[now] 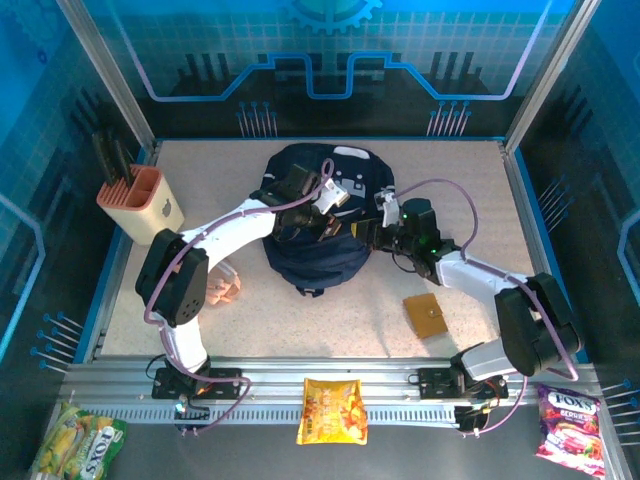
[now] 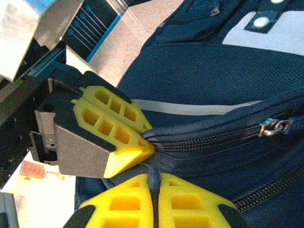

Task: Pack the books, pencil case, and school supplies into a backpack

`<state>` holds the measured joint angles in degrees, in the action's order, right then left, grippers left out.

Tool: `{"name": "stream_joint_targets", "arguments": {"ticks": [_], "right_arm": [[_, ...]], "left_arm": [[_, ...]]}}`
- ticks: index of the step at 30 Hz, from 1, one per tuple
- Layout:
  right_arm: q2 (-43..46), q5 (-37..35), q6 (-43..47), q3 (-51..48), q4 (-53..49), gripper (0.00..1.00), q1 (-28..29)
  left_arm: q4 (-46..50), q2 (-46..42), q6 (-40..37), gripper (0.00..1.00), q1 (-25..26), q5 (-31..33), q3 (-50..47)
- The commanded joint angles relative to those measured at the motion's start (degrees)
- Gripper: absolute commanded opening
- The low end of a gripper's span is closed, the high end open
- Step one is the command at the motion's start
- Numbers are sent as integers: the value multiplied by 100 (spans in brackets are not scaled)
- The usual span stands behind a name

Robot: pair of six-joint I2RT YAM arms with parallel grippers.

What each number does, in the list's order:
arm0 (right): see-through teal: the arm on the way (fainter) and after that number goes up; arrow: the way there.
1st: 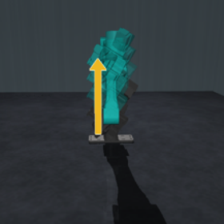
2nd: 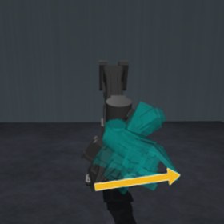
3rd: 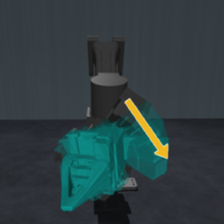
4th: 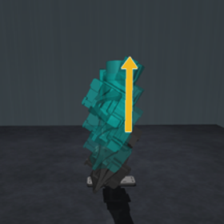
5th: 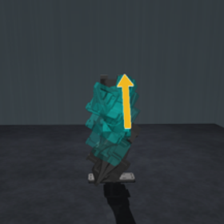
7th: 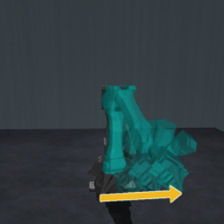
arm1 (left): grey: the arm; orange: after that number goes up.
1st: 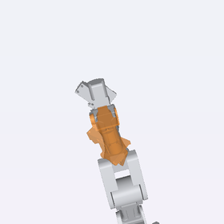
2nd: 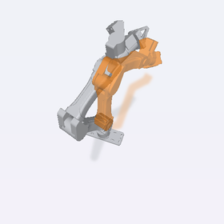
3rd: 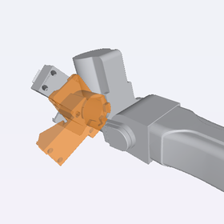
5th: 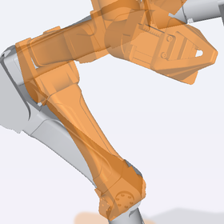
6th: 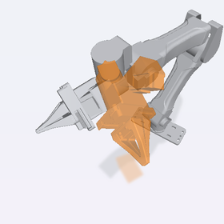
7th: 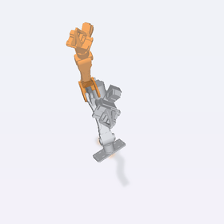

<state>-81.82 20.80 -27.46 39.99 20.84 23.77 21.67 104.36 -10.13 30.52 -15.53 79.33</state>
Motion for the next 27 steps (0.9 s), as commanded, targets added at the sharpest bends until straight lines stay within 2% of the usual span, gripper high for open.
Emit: {"name": "stream_joint_targets", "arguments": {"ticks": [1, 6, 10, 13, 19, 27], "right_arm": [[137, 253, 152, -155, -45, 5, 427], [31, 223, 106, -279, 304, 5, 661], [233, 6, 3, -467, 392, 13, 634], [670, -282, -144, -777, 470, 22, 479], [1175, -129, -313, -980, 176, 26, 100], [1577, -163, -1314, -1072, 223, 43, -307]], "left_arm": [[-545, 83, 353, 3, -42, -201, 409], [-549, 188, 439, 2, -39, -252, 552], [-550, 169, 418, 1, -43, -207, 554], [-658, 59, 407, 0, -94, -70, 417], [-917, -129, 367, 1, -136, -165, 242], [-1086, -275, 259, 1, -134, -144, 78]]}}
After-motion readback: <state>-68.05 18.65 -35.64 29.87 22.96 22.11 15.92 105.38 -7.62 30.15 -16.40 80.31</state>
